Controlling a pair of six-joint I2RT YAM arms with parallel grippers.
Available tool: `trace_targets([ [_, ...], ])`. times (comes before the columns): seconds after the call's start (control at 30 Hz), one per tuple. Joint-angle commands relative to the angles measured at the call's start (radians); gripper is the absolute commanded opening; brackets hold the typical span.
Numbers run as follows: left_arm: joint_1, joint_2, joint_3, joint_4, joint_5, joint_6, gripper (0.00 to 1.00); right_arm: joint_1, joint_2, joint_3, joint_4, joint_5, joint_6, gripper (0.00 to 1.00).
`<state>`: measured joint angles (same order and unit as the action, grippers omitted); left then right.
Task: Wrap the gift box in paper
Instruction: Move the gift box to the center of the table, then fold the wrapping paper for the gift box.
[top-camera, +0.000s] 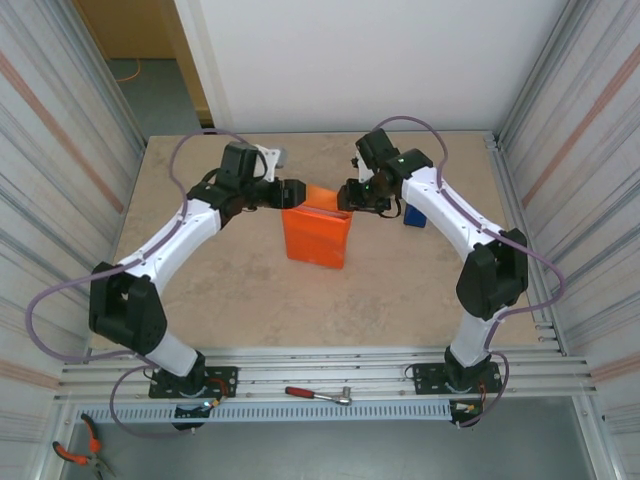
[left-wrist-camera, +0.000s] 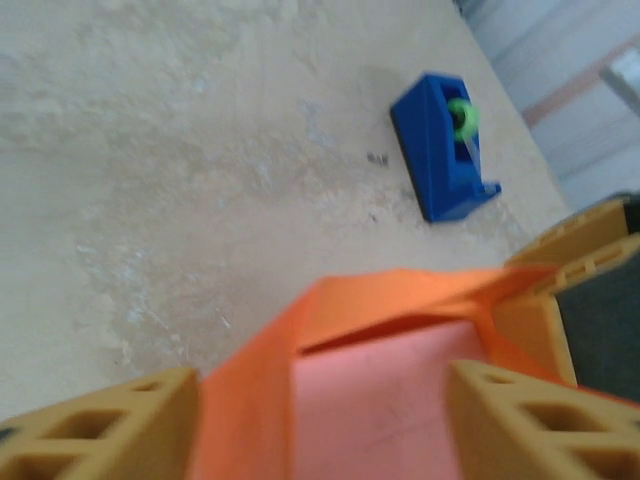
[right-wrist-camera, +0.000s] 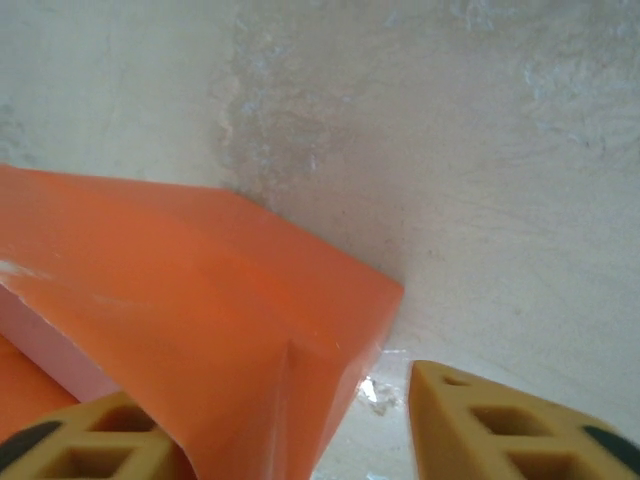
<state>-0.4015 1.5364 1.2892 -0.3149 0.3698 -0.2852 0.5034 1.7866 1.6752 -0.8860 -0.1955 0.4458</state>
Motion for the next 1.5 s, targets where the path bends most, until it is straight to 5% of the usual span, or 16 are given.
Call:
trace_targets([
  [0.0,0.029,-0.099,-0.039,0.129,-0.074,0.018,0.85,-0.012,-0.066,0.015,0.032,-0.034,0.013,0.6],
  [0.07,0.042,-0.131,-0.067,0.176,-0.086,0.04,0.99,-0.02,-0.083,0.017,0.042,-0.044,0.023,0.69],
  [0.17,0.062,-0.178,-0.127,0.261,-0.139,0.033,0.99,-0.025,-0.119,0.011,0.056,-0.031,0.035,0.98],
  [0.2,0.071,-0.191,-0.155,0.303,-0.13,0.033,0.99,-0.025,-0.134,0.002,0.067,-0.025,0.041,0.99],
  [0.4,0.155,-0.265,-0.345,0.545,-0.041,-0.072,0.99,-0.038,-0.287,-0.159,0.218,0.008,0.121,0.99],
  [0.63,0.162,-0.342,-0.464,0.536,0.098,-0.044,0.99,-0.099,-0.481,-0.488,0.493,-0.201,0.194,0.97],
  [1.13,-0.102,-0.438,-0.708,0.602,-0.259,0.066,0.99,-0.029,-0.584,-0.779,0.654,-0.058,0.15,0.91],
  [1.47,-0.135,-0.332,-0.678,0.68,-0.281,0.092,0.99,0.005,-0.602,-0.849,0.678,0.012,0.162,0.9],
])
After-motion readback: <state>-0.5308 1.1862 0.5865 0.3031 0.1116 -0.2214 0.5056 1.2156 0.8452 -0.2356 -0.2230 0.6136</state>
